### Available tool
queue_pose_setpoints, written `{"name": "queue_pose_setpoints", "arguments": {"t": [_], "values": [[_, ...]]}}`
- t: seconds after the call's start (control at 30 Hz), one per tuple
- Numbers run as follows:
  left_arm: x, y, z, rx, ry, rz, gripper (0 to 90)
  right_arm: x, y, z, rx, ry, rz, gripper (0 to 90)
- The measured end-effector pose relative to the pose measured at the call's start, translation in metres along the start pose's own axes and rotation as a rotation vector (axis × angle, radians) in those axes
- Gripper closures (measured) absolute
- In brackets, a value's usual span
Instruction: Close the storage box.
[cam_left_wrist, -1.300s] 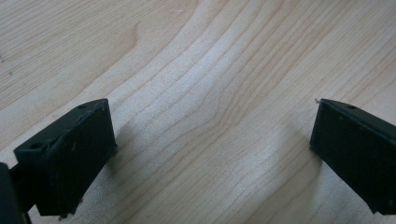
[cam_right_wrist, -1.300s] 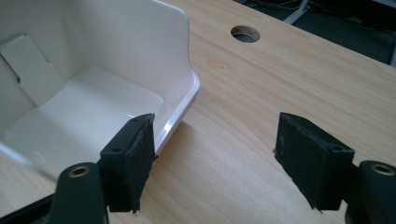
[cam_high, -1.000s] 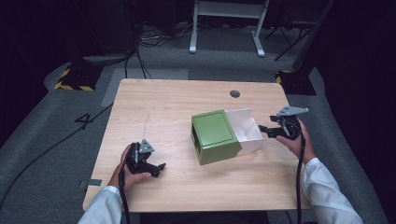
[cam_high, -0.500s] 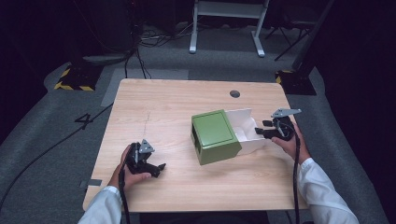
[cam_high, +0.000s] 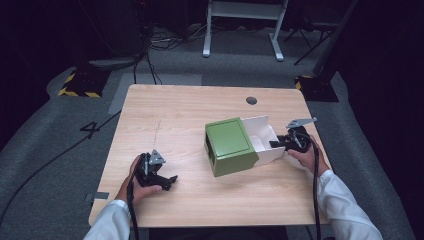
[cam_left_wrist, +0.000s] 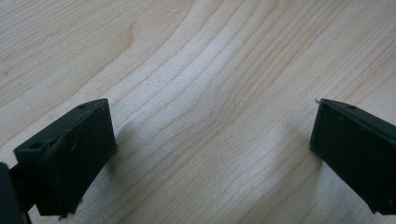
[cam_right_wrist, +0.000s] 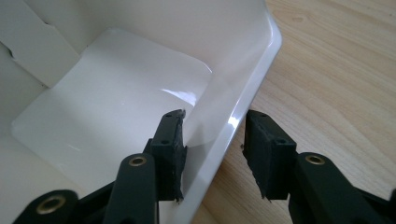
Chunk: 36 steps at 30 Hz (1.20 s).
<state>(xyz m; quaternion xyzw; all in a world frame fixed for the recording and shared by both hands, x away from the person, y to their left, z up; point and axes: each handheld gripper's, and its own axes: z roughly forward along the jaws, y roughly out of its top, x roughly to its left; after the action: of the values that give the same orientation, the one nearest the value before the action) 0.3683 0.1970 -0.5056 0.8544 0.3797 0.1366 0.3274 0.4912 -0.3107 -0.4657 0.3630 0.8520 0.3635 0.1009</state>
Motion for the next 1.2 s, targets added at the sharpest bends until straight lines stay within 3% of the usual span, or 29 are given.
{"name": "queue_pose_setpoints", "arguments": {"t": [0.2,0.37,0.67,0.8,0.9,1.2], "values": [[0.000,0.000,0.000,0.002,0.000,0.000,0.1,-0.001,-0.002,0.002,-0.010,0.008,0.022,58.6],[-0.001,0.000,0.000,0.001,0.004,-0.004,0.2,-0.001,-0.002,-0.002,-0.050,-0.014,0.027,63.2],[-0.003,0.001,0.001,-0.001,0.000,-0.004,0.1,0.002,0.002,0.000,-0.053,-0.006,0.031,64.5],[-0.003,0.001,0.001,0.000,-0.003,-0.002,0.1,0.007,0.010,0.004,-0.054,-0.012,0.022,65.8],[-0.004,0.002,0.001,0.000,0.000,-0.001,0.1,0.014,0.016,0.002,-0.074,-0.010,0.004,73.0],[-0.004,0.002,0.002,0.000,-0.002,0.004,0.1,0.027,0.024,0.011,-0.052,-0.007,-0.021,70.3]]}}
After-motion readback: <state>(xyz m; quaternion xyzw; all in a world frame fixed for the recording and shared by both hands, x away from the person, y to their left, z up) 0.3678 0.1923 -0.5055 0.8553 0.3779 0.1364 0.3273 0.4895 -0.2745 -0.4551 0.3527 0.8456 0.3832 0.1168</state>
